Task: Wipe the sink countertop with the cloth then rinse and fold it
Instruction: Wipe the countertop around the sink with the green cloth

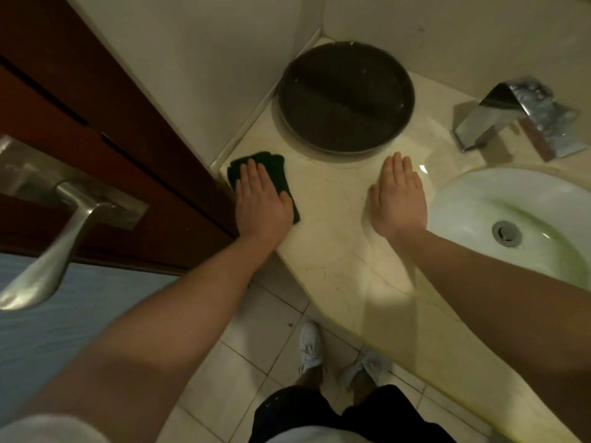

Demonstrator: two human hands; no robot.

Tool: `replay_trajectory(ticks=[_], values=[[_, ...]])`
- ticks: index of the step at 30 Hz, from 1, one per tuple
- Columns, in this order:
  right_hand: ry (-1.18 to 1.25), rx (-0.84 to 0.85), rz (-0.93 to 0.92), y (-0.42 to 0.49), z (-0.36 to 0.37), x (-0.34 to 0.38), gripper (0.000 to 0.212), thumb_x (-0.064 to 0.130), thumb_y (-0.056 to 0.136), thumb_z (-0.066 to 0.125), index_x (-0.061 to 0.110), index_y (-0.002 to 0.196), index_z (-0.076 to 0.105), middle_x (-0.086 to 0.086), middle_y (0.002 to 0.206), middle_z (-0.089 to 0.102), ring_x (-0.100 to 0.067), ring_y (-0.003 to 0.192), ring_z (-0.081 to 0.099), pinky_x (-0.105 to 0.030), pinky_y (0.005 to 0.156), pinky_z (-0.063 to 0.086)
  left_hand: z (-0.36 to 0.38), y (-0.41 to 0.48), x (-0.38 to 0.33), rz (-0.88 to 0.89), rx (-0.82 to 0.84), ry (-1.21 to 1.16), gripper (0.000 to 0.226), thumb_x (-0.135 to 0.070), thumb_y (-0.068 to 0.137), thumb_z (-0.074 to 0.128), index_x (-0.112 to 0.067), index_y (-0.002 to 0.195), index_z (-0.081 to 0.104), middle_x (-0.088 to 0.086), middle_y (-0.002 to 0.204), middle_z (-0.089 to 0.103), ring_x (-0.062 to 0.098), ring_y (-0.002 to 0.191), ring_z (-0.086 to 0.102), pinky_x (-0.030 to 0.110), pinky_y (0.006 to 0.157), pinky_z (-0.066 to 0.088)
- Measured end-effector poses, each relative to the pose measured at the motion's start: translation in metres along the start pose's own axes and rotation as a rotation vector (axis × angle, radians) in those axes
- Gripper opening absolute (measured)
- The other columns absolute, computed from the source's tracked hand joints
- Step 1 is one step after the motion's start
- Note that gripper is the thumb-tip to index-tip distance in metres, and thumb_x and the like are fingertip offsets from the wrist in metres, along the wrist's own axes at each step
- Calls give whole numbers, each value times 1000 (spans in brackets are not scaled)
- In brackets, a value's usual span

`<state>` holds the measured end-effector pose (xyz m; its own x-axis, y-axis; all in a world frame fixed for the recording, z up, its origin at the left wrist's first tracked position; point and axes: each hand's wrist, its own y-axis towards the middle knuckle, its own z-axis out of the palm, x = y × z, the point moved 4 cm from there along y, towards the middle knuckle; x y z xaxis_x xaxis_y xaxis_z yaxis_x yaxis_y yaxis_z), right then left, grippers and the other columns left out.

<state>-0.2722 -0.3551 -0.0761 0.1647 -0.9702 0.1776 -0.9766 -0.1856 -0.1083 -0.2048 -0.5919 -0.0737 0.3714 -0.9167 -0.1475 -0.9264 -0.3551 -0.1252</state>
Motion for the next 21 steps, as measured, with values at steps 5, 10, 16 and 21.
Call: replay_trajectory(ticks=[5,10,16,21], values=[[-12,-5,12,4,-2,-2,62,37,100,19,8,153,6,-9,163,4,-25,150,0,-41,122,8,2,-14,-23,11,-20,12,72,-37,93,22,5,150,7,23,159,9,34,148,7,47,120,11],[-22,-12,7,3,-2,-8,62,37,100,19,8,153,6,-10,163,4,-25,150,0,-41,122,8,35,-130,-104,344,116,20,74,-37,92,21,5,150,1,26,159,0,37,148,1,49,120,6],[0,-8,-14,2,-2,-1,62,38,100,18,7,153,7,-11,162,5,-26,150,1,-41,122,9,27,-124,-70,292,106,-25,75,-37,89,30,2,151,13,21,160,10,33,148,9,47,120,12],[-14,-7,-2,0,-1,0,63,37,99,18,7,153,7,-11,162,6,-26,150,2,-41,122,8,6,-37,-7,8,36,11,75,-39,93,23,3,151,2,21,161,4,31,149,2,44,121,6]])
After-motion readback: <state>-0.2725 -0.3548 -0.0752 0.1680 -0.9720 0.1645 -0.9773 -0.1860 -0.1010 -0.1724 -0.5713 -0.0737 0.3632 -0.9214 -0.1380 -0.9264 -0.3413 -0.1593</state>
